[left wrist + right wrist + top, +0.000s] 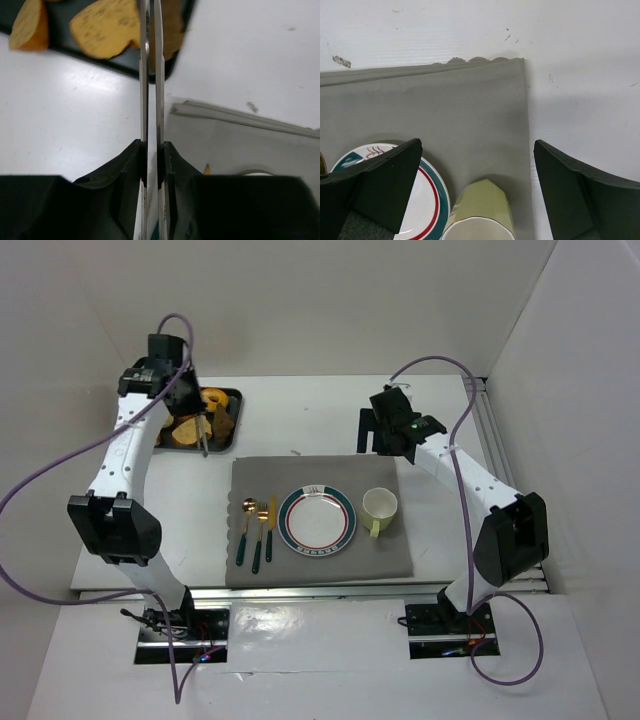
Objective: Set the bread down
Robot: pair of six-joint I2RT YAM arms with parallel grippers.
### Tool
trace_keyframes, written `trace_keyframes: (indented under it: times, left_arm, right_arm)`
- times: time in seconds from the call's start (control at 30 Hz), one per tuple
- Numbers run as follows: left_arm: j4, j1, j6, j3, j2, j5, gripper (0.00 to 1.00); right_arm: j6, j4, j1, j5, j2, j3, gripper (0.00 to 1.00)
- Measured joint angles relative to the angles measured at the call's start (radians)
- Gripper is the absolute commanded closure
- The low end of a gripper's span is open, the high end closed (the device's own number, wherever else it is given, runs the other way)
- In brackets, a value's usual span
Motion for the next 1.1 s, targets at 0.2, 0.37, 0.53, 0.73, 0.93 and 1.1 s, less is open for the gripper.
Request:
trace_keyframes:
  times: [0.2, 0.37, 0.53, 0.73, 0.93, 1.1]
  left_arm:
    - [-0.090, 0.139, -0.046, -0.078, 0.005, 0.040, 0.51]
    - [-0.109, 0.111, -0.051, -0.072, 0.030, 0.054, 0.44]
    - [-0.119, 0.081, -0.072, -0.062, 0.100, 0.008, 0.41]
    - [-0.124, 0.023, -0.080, -0.058, 0.155, -0.091, 0.44]
    - [-0.121, -0.010, -0.101, 0.018, 0.216, -0.173, 0.46]
    - [-0.121, -0.032, -0.101, 0.058, 0.279, -0.234, 0.46]
  right_arm:
    - [-0.007, 0.013, -0.002, -0.028, 0.008, 0.001, 0.00]
    - [-0.010, 0.015, -0.002, -0.059, 0.031, 0.001, 0.00]
    - [-0.010, 0.019, -0.002, -0.079, 0.032, 0.001, 0.00]
    - [-0.013, 0.018, -0.002, -0.082, 0.032, 0.001, 0.00]
    - [-0.013, 0.019, -0.002, -0.091, 0.032, 0.001, 0.00]
    - [-0.013, 0.019, -0.002, -0.098, 0.035, 0.001, 0.00]
